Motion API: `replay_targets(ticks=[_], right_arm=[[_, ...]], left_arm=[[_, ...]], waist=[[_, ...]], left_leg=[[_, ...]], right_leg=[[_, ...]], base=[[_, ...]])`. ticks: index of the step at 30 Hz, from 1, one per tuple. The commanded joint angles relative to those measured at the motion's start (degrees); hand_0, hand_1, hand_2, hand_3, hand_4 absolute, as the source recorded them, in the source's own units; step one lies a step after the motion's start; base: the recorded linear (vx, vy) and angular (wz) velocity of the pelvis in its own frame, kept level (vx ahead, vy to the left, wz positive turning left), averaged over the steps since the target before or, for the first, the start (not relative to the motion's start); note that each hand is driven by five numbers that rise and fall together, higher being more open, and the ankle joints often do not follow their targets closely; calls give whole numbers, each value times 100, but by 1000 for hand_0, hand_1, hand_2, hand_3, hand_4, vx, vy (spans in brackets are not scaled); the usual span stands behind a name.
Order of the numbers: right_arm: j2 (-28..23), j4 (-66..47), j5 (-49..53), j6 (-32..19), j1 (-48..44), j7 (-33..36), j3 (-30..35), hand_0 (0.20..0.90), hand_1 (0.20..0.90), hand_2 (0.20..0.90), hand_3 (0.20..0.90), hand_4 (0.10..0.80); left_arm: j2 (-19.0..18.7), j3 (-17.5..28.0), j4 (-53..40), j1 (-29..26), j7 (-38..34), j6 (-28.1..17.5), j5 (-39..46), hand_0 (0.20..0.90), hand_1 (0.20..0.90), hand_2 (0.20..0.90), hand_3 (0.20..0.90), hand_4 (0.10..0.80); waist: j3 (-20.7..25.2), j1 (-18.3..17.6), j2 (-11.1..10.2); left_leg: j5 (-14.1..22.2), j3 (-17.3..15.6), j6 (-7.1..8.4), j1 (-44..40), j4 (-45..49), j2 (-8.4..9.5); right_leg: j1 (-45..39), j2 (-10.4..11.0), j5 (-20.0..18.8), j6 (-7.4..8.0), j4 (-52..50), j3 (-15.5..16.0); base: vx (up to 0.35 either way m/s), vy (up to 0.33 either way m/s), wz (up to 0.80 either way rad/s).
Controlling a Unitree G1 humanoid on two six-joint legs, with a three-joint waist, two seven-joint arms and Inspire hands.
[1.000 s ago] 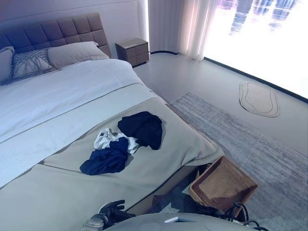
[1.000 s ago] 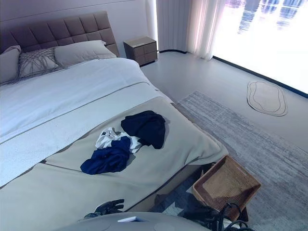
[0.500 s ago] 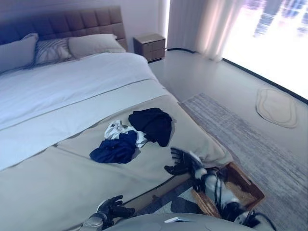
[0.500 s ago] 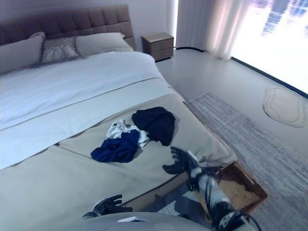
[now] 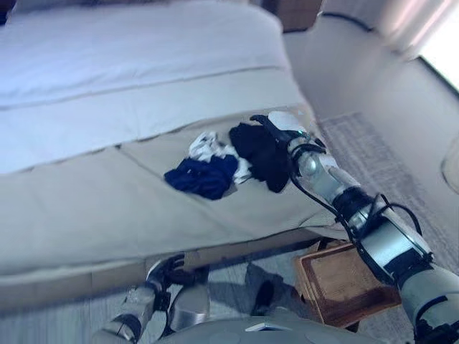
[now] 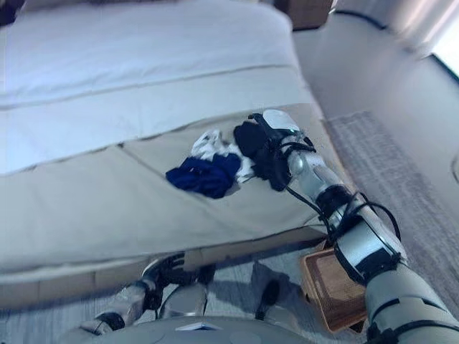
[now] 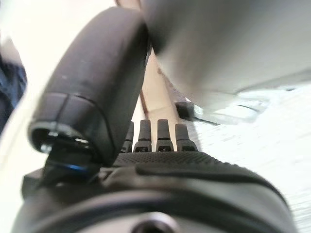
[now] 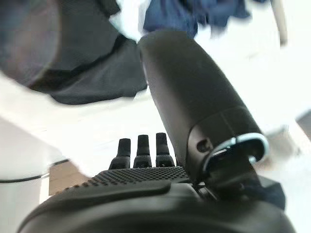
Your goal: Pick up the clothes from the bed and place them into the basket
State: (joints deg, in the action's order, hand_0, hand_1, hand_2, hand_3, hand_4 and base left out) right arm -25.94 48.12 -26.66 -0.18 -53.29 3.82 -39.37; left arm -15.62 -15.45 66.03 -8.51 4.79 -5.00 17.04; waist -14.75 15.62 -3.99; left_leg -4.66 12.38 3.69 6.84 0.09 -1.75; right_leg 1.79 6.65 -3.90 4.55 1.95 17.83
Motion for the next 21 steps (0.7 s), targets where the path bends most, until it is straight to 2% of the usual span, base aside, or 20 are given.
replay_targets(ticks=[1,7,11,16,21], right_arm=[[67,66,58,7,-1274,458,-103,900,900,900,900,800],[209,1218,353,163,-1792,756,4,900,900,900,900,800],[85,1821,312,488,-2184,934,-10,900,900,900,900,800],[-137,2109,598,871,-2530,877,-104,900,900,900,900,800],[-219,2204,770,865,-2696,1157,-81,900,900,900,900,800]], left_arm=[[-443,-267,-41,49,-65,-11,148,900,900,900,900,800],[-530,-201,51,-7,-61,-74,225,900,900,900,900,800],[-627,-183,28,12,32,-143,298,900,900,900,900,800],[-694,-164,-187,65,138,-177,365,900,900,900,900,800],[-773,-171,-415,113,216,-338,468,900,900,900,900,800]], waist=[[-109,320,-300],[-259,679,-384],[-423,959,-404],[-655,1191,-377],[-850,1318,-402]], left_leg=[[161,-63,-492,90,-96,316],[146,166,-429,367,3,341],[145,373,-373,647,180,408],[137,525,-309,850,285,436],[89,623,-259,937,236,376]], right_leg=[[-13,508,-32,285,-708,-554],[17,529,-1,280,-671,-237],[65,545,18,272,-647,-6],[162,562,29,279,-707,183],[282,506,49,309,-782,296]], base=[[-24,-6,48],[28,-1,32],[25,3,27],[16,0,19],[24,-30,10]])
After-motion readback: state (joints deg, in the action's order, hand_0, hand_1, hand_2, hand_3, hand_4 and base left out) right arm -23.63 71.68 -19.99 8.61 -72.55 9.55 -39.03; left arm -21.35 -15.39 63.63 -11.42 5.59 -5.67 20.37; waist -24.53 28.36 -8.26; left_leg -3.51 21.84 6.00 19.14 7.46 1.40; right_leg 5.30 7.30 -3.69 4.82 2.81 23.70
